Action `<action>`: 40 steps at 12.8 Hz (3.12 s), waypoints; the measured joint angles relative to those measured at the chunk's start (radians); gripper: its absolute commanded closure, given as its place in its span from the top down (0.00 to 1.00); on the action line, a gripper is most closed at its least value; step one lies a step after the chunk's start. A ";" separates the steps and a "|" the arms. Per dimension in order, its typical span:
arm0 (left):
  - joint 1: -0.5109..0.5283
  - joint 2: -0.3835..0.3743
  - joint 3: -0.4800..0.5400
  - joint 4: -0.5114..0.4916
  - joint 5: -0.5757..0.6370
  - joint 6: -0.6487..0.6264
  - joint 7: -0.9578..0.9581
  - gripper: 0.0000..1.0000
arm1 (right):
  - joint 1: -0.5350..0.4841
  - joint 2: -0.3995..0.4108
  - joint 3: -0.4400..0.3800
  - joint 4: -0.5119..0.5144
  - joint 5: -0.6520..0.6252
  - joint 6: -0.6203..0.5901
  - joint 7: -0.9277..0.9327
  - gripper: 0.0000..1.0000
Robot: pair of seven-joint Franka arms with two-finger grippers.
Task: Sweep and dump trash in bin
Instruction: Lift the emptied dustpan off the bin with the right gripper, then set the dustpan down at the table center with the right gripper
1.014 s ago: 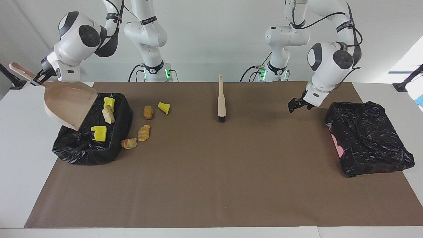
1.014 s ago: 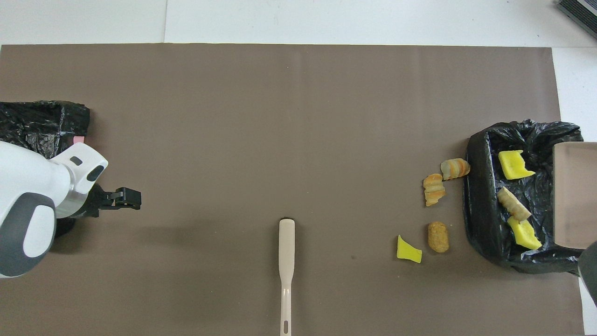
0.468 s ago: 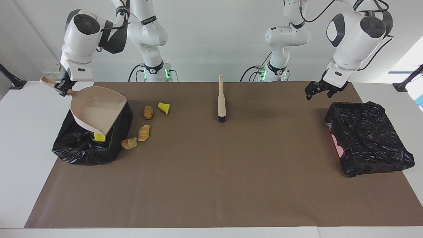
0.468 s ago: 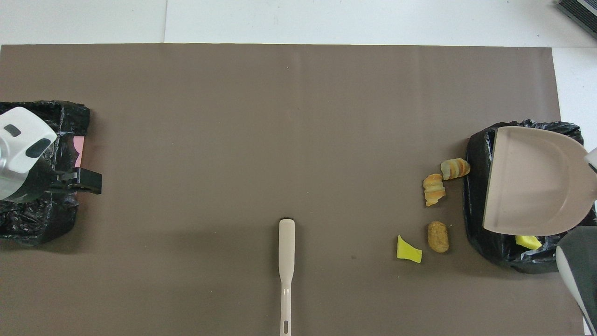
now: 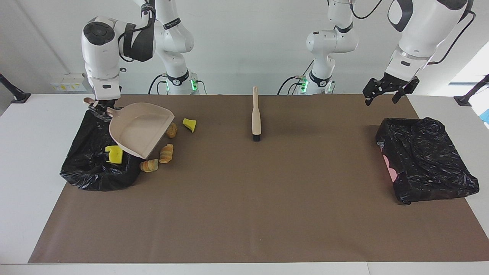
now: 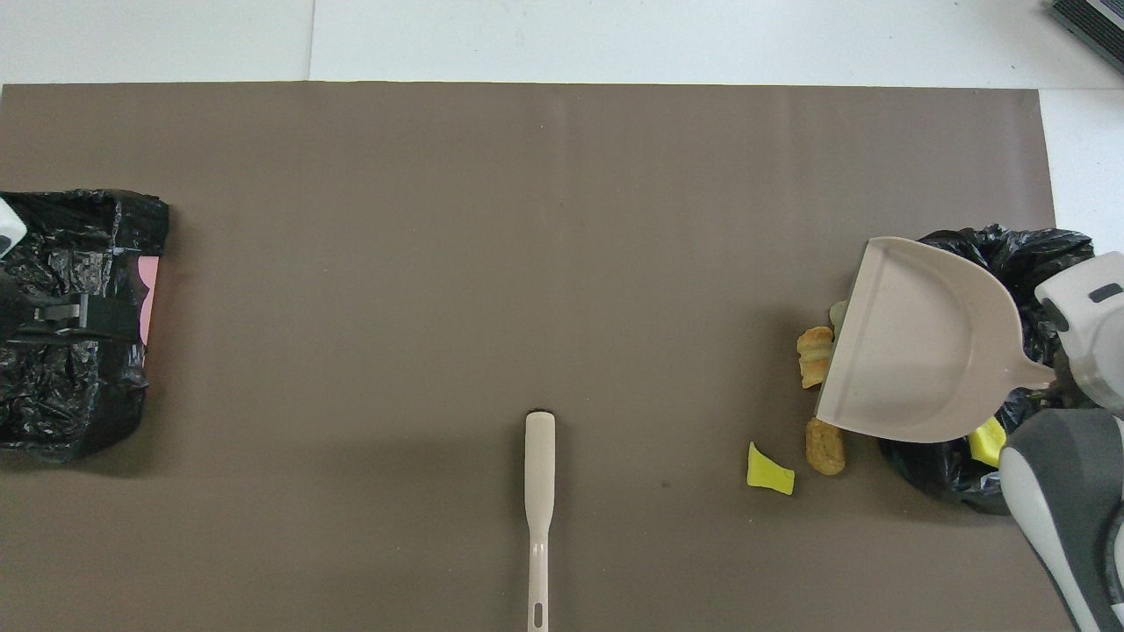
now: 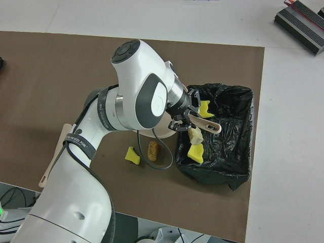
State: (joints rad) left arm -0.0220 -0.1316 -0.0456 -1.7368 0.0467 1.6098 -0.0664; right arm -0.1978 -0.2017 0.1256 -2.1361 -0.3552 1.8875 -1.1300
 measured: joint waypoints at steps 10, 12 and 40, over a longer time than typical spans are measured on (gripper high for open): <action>0.032 -0.010 -0.006 0.083 -0.019 -0.097 0.038 1.00 | 0.316 0.169 0.006 0.031 0.250 0.002 0.694 0.00; 0.056 -0.011 -0.007 0.083 -0.058 -0.097 0.053 1.00 | 0.386 0.192 0.006 0.052 0.301 0.002 0.894 0.00; 0.066 -0.011 -0.016 0.083 -0.082 -0.006 0.054 1.00 | 0.741 0.685 0.024 0.636 0.523 -0.204 1.804 1.00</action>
State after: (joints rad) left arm 0.0438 -0.1430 -0.0621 -1.6538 -0.0356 1.6037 -0.0126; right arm 0.5430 0.4834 0.1500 -1.5005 0.1679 1.6832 0.6737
